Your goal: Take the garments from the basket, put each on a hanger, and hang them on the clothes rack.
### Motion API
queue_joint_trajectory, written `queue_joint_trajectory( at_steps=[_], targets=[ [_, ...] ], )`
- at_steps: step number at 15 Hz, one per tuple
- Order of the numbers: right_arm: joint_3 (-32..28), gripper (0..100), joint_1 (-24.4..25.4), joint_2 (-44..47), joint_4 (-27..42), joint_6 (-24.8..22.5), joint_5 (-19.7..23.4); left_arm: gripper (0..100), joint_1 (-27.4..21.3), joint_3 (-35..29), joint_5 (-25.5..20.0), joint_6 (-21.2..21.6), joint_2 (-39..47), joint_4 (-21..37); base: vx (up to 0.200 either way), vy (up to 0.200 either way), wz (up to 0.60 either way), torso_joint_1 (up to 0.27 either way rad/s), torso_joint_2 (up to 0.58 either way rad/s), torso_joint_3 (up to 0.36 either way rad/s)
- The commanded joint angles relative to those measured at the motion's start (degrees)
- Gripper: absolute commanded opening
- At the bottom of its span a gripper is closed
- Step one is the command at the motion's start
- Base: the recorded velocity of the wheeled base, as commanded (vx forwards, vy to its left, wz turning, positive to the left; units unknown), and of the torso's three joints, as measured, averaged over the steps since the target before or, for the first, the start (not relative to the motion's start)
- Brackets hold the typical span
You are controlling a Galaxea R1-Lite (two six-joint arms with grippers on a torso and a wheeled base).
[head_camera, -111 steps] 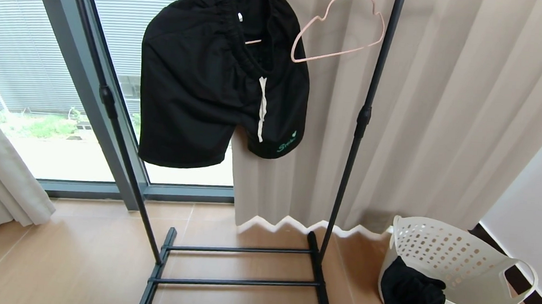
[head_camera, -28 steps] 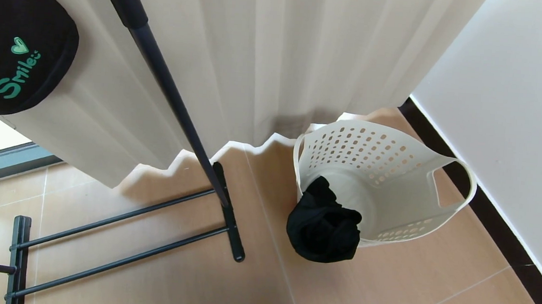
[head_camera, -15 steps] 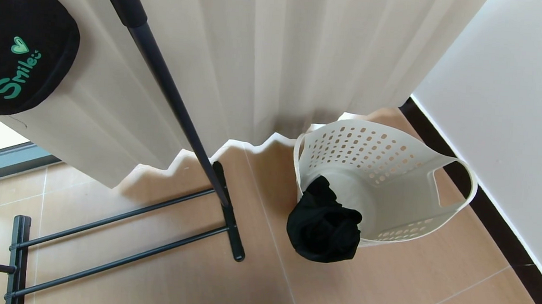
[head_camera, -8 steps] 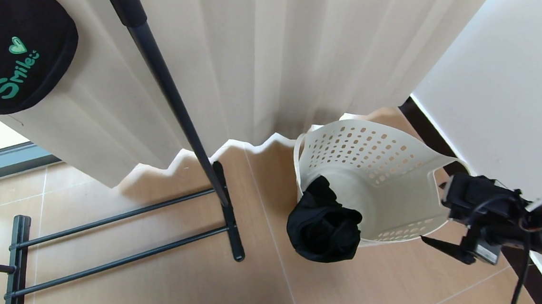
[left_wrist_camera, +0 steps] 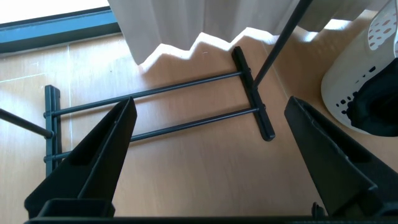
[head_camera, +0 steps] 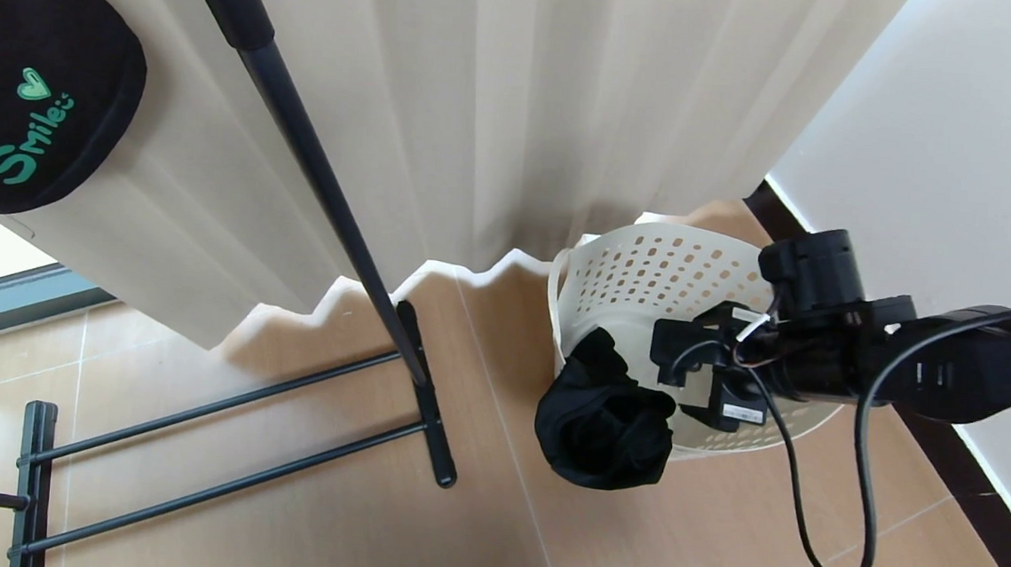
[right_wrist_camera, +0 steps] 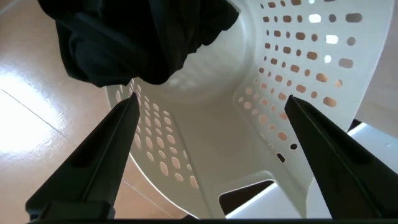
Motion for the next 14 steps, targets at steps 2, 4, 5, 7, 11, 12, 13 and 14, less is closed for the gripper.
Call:
queue_joint_trajectory(
  at_steps=[2, 4, 5, 7, 11, 12, 13, 14],
  targets=[
    [-5.92, 100, 0.83, 9.93, 0.00, -1.49, -5.02, 100, 0.01, 0.01, 0.01, -0.03, -0.01, -0.01, 0.000, 0.000, 0.00, 0.000, 0.00, 0.000],
    [-7.50, 100, 0.65, 11.34, 0.00, -1.58, -5.81, 100, 0.01, 0.01, 0.01, -0.03, -0.01, -0.01, 0.000, 0.000, 0.00, 0.000, 0.00, 0.000],
    [-8.20, 100, 0.65, 11.69, 0.00, -1.58, -5.81, 100, 0.01, 0.01, 0.01, -0.03, -0.01, -0.01, 0.000, 0.000, 0.00, 0.000, 0.00, 0.000],
    [-8.99, 100, 0.56, 12.13, 0.00, -1.58, -5.81, 100, 0.01, 0.01, 0.01, -0.12, -0.01, -0.01, 0.000, 0.000, 0.00, 0.000, 0.00, 0.000],
    [-10.40, 100, 0.30, 13.45, 0.00, -1.58, -5.81, 100, 0.01, 0.01, 0.01, -0.12, -0.01, -0.01, 0.000, 0.000, 0.00, 0.000, 0.00, 0.000],
    [-10.75, 100, -0.23, 13.71, 0.09, -1.58, -5.81, 100, 0.01, 0.01, 0.01, -0.03, -0.01, -0.01, 0.000, 0.000, 0.00, 0.000, 0.00, 0.000],
    [-10.93, 100, -0.32, 13.71, 0.18, -1.58, -5.81, 100, 0.01, 0.01, 0.01, -0.03, -0.01, -0.01, 0.000, 0.000, 0.00, 0.000, 0.00, 0.000],
    [-10.93, 100, -0.32, 13.71, 0.18, -1.58, -5.81, 100, 0.01, 0.01, 0.01, -0.03, -0.01, -0.01, 0.000, 0.000, 0.00, 0.000, 0.00, 0.000]
  ],
)
